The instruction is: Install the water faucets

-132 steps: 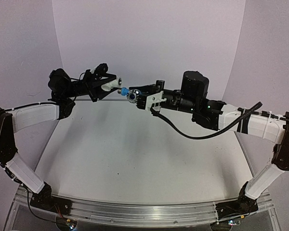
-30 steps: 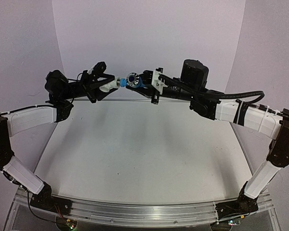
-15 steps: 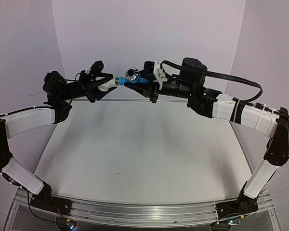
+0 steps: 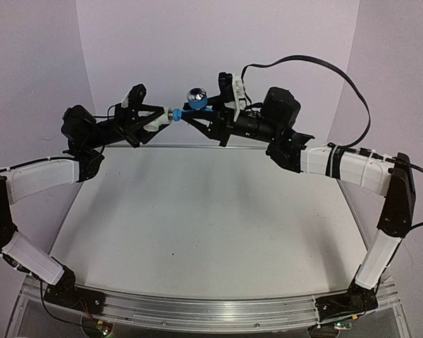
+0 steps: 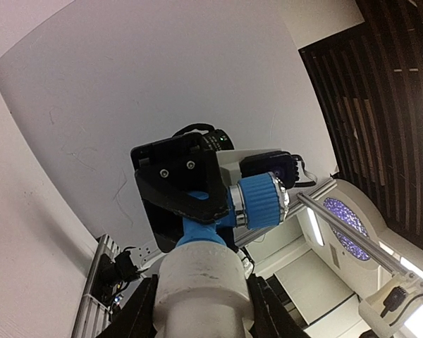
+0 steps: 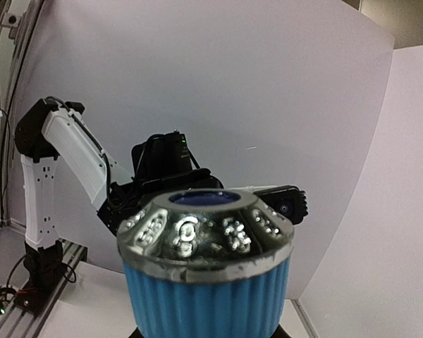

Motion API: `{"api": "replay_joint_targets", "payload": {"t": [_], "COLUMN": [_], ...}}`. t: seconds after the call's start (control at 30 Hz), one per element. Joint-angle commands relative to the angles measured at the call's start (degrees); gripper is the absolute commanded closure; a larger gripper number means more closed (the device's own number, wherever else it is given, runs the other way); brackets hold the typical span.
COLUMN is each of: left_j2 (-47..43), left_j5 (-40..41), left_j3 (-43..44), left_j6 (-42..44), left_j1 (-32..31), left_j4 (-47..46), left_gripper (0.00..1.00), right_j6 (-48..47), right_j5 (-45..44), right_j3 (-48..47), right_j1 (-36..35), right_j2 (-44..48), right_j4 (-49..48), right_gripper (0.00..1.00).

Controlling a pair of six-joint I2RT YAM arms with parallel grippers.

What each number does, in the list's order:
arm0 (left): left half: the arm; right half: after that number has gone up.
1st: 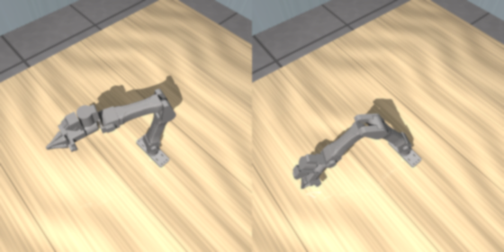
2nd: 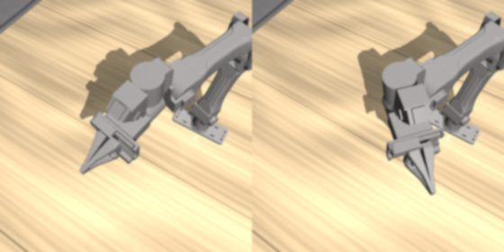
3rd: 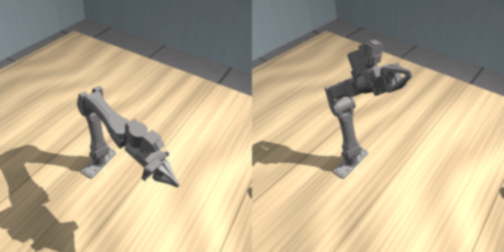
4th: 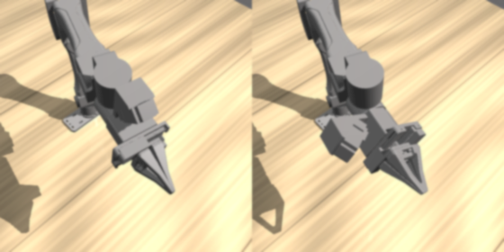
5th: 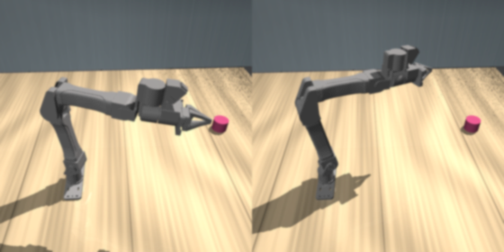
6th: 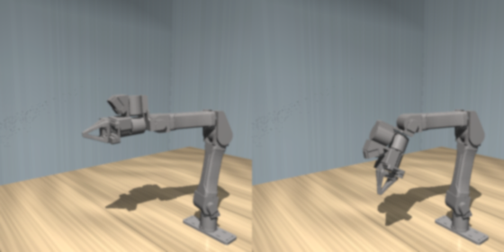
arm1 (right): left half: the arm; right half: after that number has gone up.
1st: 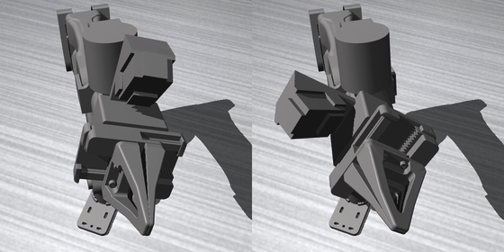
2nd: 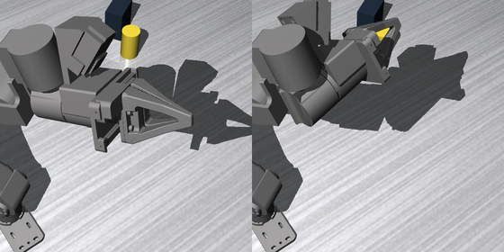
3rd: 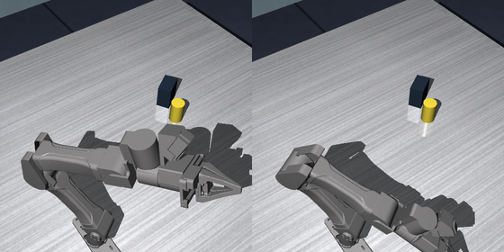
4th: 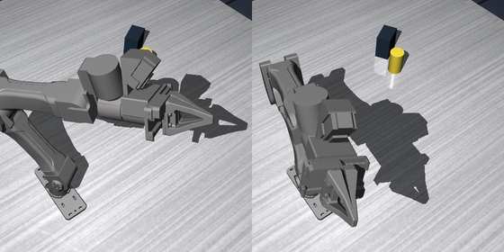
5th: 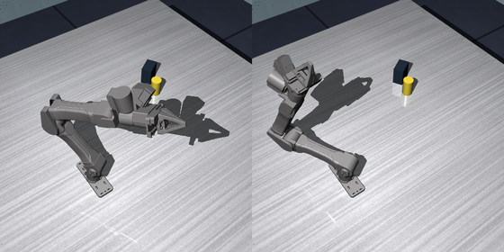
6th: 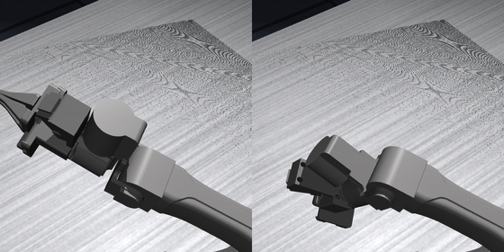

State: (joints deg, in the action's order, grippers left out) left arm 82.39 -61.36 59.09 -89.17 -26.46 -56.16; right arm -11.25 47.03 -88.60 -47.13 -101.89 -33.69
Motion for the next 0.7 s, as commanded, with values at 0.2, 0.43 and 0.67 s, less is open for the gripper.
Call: {"api": "replay_joint_targets", "payload": {"t": [0.2,0.43,0.67], "left_j2": [-0.62,0.22,0.80], "left_j5": [-0.76,-0.96,-0.71], "left_j3": [0.97,0.86,1.38], "left_j6": [5.73,8.47,13.33], "left_j1": [-3.45,-3.57,-3.61], "left_j4": [-1.79,-1.81,-1.65], "left_gripper": [1.00,1.00,1.00], "right_j6": [22.29,30.04,39.34], "right_j5": [1.30,0.88,0.13], "right_j3": [-2.14,-4.39,-5.44], "right_j1": [-2.61,-2.62,-2.62], "right_j2": [-7.19,-9.70,-11.89], "right_j4": [-11.99,-12.96,-15.77], "right_gripper": [1.00,1.00,1.00]}}
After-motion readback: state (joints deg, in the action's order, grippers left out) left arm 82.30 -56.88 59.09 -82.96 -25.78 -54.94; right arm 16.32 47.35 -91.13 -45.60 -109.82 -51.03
